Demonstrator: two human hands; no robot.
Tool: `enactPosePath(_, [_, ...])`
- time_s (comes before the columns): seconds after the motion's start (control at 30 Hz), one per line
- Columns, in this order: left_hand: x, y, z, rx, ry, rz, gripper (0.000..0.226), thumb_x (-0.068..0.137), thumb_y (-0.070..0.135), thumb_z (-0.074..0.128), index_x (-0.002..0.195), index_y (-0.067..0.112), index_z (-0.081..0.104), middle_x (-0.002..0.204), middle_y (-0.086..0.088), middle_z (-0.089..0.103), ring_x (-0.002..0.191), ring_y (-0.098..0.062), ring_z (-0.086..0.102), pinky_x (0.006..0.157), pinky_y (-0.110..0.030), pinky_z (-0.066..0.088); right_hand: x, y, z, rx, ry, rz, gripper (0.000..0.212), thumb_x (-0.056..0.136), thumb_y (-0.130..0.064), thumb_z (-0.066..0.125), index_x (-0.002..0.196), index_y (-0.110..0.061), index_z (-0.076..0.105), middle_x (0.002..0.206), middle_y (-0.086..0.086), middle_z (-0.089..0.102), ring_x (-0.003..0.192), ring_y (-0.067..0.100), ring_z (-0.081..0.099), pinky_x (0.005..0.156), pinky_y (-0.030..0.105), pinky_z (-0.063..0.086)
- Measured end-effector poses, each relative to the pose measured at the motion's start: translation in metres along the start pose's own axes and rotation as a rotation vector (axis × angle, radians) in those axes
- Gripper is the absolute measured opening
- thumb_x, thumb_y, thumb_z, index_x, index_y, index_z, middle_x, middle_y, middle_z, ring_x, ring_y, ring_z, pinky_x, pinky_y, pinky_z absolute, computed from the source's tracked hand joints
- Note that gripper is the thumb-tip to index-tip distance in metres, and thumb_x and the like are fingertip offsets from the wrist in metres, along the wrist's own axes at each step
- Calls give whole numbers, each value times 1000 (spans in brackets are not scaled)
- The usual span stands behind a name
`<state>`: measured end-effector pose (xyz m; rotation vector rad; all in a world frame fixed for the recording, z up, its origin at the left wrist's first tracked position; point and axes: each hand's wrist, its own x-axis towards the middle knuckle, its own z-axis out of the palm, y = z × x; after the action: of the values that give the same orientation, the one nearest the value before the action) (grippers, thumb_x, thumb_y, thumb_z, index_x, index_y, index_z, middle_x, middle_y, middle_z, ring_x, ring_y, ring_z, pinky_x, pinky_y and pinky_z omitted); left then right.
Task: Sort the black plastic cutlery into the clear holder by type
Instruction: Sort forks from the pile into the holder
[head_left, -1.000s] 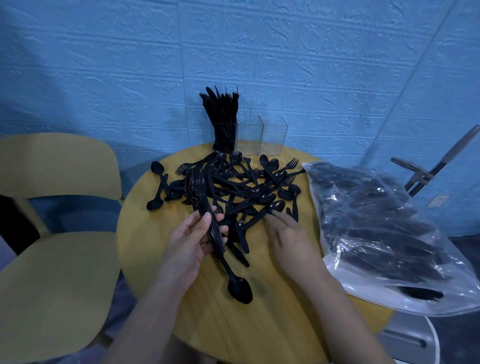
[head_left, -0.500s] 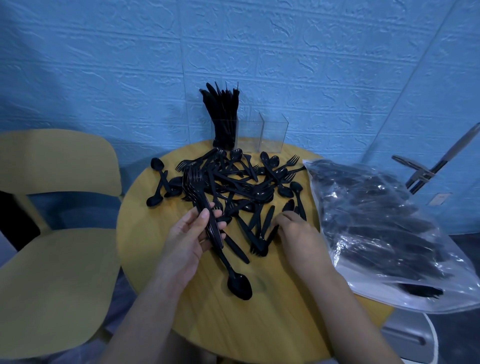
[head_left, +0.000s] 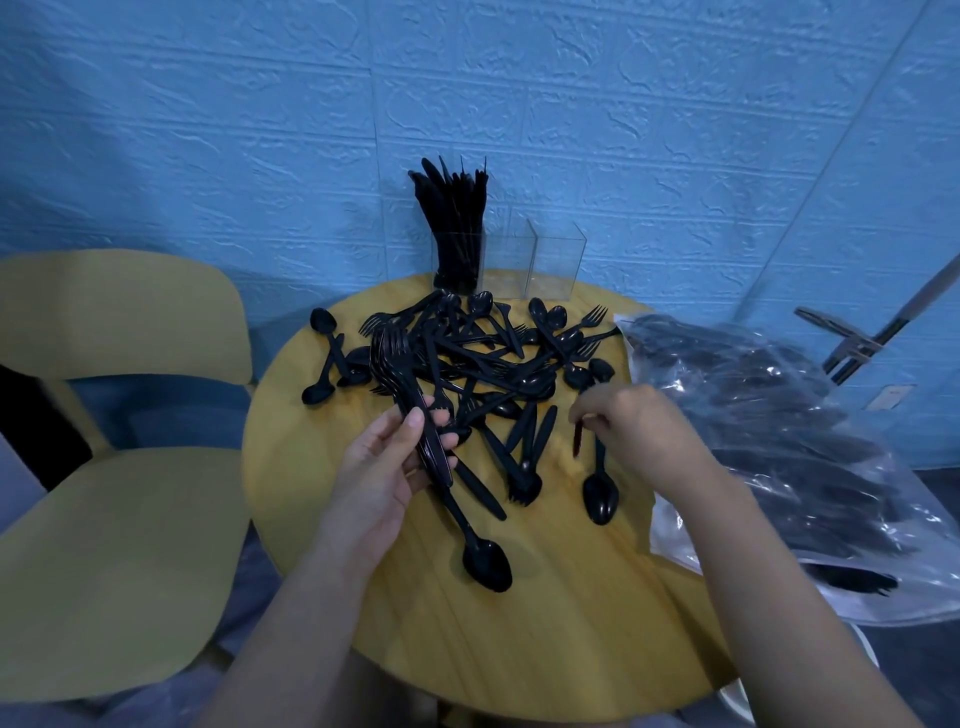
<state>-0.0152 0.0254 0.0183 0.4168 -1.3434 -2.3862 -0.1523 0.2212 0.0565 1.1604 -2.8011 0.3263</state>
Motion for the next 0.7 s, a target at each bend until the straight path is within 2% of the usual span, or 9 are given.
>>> enactPosePath(0.1, [6, 5, -1, -45, 27, -5, 23, 85, 16, 53, 105, 11, 62, 86, 2, 73, 74, -12, 70, 63, -25, 58, -2, 3, 7, -38, -137, -64, 21, 93, -10, 56, 107, -18, 70, 118, -4, 65, 110, 15, 59, 92, 33, 49])
enactPosePath(0.23, [12, 9, -4, -47, 67, -15, 18, 92, 12, 50, 105, 13, 62, 87, 2, 73, 75, -12, 70, 63, -25, 58, -4, 1, 6, 17, -188, -84, 24, 93, -9, 56, 110, -21, 68, 120, -6, 63, 113, 14, 57, 95, 33, 47])
enactPosePath(0.37, [9, 6, -3, -29, 39, -28, 27, 80, 18, 57, 106, 12, 62, 89, 1, 73, 76, -13, 70, 62, -25, 57, -8, -16, 5, 119, -216, -208, 29, 91, -15, 61, 120, -18, 64, 123, -5, 57, 117, 11, 48, 100, 24, 38])
enactPosePath(0.5, [7, 5, -4, -37, 23, -32, 29, 78, 19, 56, 106, 12, 62, 89, 0, 73, 75, -13, 70, 60, -25, 57, -1, -26, 10, -13, -303, -318, 39, 94, -20, 55, 133, -23, 53, 134, -7, 47, 124, 12, 37, 105, 27, 32])
enactPosePath(0.6, [6, 4, -3, -36, 18, -37, 28, 80, 18, 56, 106, 12, 62, 89, 0, 73, 74, -13, 70, 60, -25, 57, 2, -26, 11, -32, -280, -367, 34, 94, -20, 55, 128, -21, 57, 132, -7, 49, 123, 12, 37, 103, 24, 33])
enactPosePath(0.7, [5, 4, -3, -15, 16, -42, 20, 90, 12, 51, 107, 12, 62, 89, 0, 73, 74, -12, 70, 61, -25, 57, 1, -19, 12, 12, -189, -391, 26, 91, -16, 60, 116, -15, 66, 120, -3, 60, 113, 17, 47, 96, 29, 40])
